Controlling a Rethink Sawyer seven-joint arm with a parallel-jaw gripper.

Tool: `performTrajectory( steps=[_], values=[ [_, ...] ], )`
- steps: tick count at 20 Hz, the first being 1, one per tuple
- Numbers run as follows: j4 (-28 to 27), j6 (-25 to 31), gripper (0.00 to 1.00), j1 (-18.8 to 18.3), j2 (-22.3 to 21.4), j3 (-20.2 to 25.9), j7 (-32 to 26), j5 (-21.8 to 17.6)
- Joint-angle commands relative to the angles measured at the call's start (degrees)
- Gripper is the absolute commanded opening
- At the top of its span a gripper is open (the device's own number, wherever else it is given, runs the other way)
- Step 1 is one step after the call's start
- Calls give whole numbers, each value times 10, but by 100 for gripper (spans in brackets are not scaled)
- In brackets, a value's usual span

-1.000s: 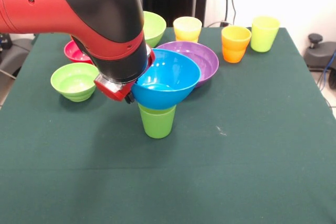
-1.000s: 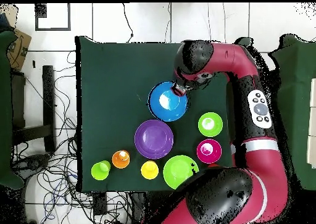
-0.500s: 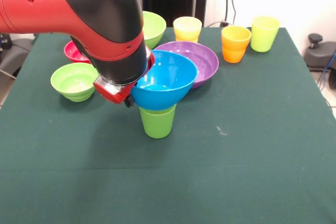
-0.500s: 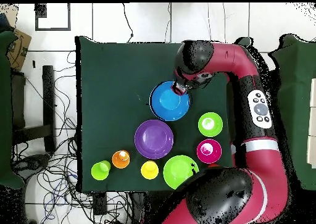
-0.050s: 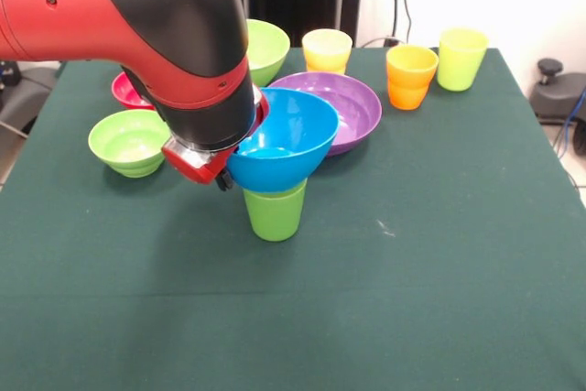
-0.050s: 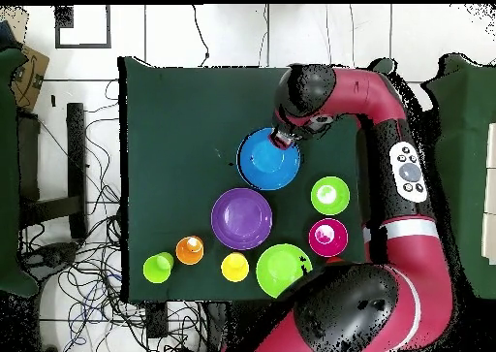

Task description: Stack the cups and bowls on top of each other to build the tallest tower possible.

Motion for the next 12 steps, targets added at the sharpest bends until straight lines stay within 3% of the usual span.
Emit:
performTrajectory(
  steps=[1,12],
  values=[
    [18,-69,0,-5,13,19,-154,-35],
    [12,-80,0,3,11,19,-129,-34]
  ],
)
